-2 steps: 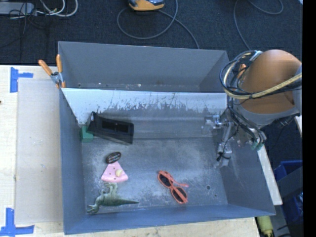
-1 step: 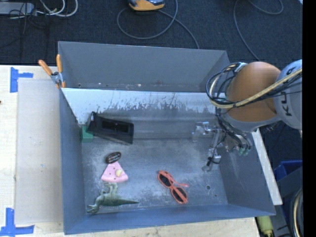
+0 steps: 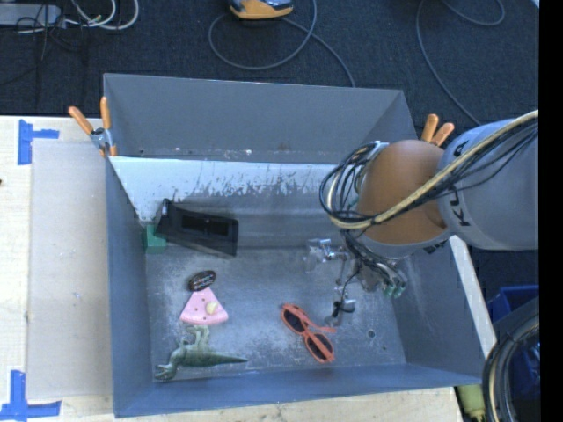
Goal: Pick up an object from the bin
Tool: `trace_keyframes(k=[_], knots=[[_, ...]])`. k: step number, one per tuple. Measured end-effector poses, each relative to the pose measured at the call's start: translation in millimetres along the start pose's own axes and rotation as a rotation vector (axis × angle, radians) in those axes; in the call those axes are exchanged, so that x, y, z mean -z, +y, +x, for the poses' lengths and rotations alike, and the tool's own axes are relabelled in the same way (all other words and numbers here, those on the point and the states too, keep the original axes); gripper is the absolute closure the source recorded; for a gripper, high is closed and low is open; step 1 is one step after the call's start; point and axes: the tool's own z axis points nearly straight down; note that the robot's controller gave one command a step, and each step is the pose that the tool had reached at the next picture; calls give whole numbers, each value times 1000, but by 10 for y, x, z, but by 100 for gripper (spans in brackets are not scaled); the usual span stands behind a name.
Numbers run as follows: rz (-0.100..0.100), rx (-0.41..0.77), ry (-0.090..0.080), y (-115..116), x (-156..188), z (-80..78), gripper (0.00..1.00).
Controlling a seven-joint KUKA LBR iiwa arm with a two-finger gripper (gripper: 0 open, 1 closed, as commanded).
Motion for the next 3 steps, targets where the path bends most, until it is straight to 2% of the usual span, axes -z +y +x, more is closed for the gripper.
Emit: trace_keyframes(k=[1,2,3], knots=[[-4,89,5,336,-213,71,0],[-1,43,1,74,-250,205,0],[-1,-8,4,0,-261,246,0]])
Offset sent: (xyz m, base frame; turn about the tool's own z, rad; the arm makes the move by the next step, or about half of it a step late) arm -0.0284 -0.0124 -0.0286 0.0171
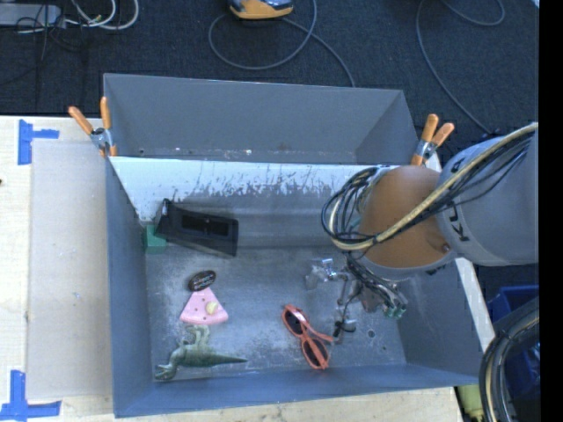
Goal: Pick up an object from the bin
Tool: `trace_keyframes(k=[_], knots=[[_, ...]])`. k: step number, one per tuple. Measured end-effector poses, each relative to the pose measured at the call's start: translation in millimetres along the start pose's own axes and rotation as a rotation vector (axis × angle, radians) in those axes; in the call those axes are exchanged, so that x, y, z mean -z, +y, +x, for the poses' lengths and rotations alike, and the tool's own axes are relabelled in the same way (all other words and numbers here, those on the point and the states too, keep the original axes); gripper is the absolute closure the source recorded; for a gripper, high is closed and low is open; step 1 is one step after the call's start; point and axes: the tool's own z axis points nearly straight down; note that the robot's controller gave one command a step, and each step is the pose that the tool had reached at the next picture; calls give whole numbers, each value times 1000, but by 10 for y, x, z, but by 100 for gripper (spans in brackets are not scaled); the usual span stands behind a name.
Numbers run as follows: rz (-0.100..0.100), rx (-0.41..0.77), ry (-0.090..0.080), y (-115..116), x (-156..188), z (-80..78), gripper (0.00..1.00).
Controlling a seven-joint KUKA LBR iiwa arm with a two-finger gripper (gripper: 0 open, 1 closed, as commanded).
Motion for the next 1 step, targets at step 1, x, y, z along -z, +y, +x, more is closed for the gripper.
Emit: trace_keyframes(k=[1], knots=[[2,82,-1,363,-13,-63,0]])
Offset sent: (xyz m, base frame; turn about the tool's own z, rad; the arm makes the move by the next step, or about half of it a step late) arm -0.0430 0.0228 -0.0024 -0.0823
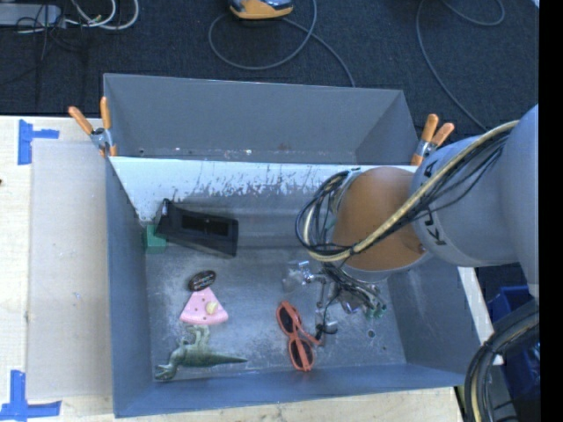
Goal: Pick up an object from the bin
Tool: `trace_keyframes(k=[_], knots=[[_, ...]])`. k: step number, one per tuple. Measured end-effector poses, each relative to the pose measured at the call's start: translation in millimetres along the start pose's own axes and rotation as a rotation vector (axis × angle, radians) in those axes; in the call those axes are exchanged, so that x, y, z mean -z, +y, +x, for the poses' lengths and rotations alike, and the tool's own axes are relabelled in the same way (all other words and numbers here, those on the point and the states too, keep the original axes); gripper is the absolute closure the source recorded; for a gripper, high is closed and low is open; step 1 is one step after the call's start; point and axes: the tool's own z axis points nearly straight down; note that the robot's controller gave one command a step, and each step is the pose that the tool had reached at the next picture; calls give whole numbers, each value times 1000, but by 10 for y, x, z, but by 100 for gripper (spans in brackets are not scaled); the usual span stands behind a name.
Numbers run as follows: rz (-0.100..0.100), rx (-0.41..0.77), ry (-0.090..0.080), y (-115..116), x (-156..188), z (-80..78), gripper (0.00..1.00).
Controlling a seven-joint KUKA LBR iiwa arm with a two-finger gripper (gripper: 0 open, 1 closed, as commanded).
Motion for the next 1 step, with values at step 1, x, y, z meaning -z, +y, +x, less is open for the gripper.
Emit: trace_keyframes(k=[1], knots=[[-7,44,0,238,-11,191,0]])
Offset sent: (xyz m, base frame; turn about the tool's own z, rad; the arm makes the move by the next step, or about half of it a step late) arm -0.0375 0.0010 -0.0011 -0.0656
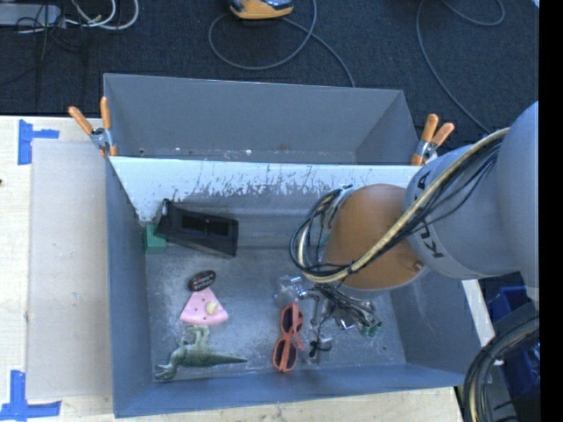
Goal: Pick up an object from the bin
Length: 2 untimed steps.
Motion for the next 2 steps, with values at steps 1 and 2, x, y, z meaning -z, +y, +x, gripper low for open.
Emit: trace_keyframes(k=[1,2], knots=[[6,22,3,-120,-7,178,100],[7,22,3,-119,-7,178,100]])
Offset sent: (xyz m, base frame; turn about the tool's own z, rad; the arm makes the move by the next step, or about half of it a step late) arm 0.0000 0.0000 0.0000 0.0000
